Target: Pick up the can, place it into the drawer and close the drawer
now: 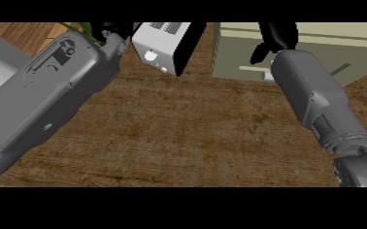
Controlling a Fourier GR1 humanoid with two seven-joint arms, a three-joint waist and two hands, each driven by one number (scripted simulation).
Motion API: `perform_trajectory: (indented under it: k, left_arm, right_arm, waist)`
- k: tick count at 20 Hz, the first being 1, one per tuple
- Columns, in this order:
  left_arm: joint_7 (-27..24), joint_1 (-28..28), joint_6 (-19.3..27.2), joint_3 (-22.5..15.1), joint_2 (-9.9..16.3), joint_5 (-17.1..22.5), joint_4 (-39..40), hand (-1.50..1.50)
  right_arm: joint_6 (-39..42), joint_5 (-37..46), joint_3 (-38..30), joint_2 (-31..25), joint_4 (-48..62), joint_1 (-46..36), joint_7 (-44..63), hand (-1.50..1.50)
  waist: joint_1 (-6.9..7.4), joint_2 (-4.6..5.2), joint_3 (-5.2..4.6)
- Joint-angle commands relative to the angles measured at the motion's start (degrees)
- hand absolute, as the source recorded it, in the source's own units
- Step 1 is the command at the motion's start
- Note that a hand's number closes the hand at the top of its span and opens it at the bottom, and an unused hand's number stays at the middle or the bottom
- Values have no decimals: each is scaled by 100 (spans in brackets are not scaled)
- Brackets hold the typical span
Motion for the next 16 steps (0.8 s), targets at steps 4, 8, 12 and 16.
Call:
perform_trajectory:
  k: [4,8,12,16]
  left_arm:
    - [107,179,-19,37,140,-13,-314,-150]
    - [56,239,-17,5,82,-56,-311,-150]
    - [66,410,21,-32,166,-107,-471,-150]
    - [252,364,71,17,228,-101,-645,-150]
  right_arm:
    - [479,-853,-732,67,-6,-465,-913,-150]
    - [991,-1773,-1585,259,-8,-581,-1284,-150]
    - [1321,-2373,-2167,318,-26,-641,-1579,-150]
    - [1539,-2522,-2331,165,33,-654,-1806,-150]
  waist:
    - [125,-52,-28]
    - [71,-53,-16]
    - [50,-95,-27]
    - [18,-65,-35]
